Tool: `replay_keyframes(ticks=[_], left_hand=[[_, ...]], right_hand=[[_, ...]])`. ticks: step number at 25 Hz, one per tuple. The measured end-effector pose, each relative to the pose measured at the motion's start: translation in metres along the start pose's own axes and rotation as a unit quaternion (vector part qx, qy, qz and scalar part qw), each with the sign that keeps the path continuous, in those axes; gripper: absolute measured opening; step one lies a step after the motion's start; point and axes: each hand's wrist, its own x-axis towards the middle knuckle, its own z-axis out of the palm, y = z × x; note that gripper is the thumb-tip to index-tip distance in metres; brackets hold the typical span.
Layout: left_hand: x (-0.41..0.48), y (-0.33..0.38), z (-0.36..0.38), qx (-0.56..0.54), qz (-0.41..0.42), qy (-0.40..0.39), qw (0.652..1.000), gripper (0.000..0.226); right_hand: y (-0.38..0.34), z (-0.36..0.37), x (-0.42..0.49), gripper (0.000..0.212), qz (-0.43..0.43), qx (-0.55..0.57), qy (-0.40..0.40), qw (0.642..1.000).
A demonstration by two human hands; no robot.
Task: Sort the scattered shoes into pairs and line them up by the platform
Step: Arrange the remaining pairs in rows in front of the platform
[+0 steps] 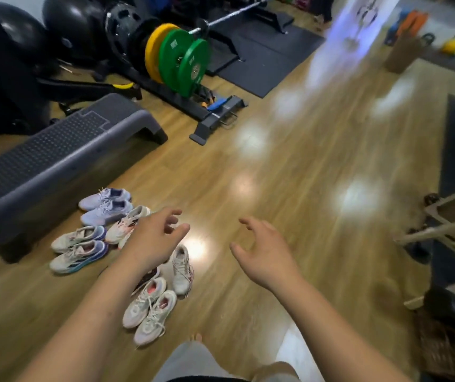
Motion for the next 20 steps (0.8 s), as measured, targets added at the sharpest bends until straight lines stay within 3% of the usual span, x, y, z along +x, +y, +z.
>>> replay_keyframes(ticks=[5,9,15,20], left_hand=[[0.052,-0.019,-0.018,-0.001,-0.08,0.115,0.99,0.022],[0.056,-0.022,-0.011,-0.07,-0.2,0.234,0.949,0.018],[0.005,0.008,0.035,-0.101,-0.325,0.383,0.859,0.017],[-0.01,-0.007,0.068,-0.154,-0.419,0.461,0.767,0.019]], right_hand=[[-0.001,-0.001,0.121,0.048,-0.06,-0.051,-0.049,0.996],[-0.006,-0.002,0.214,0.045,-0.131,-0.098,-0.13,0.978],[-0.05,0.009,0.3,0.043,-0.307,-0.165,-0.281,0.894],[-0.087,0.05,0.322,0.036,-0.352,-0.187,-0.333,0.855]])
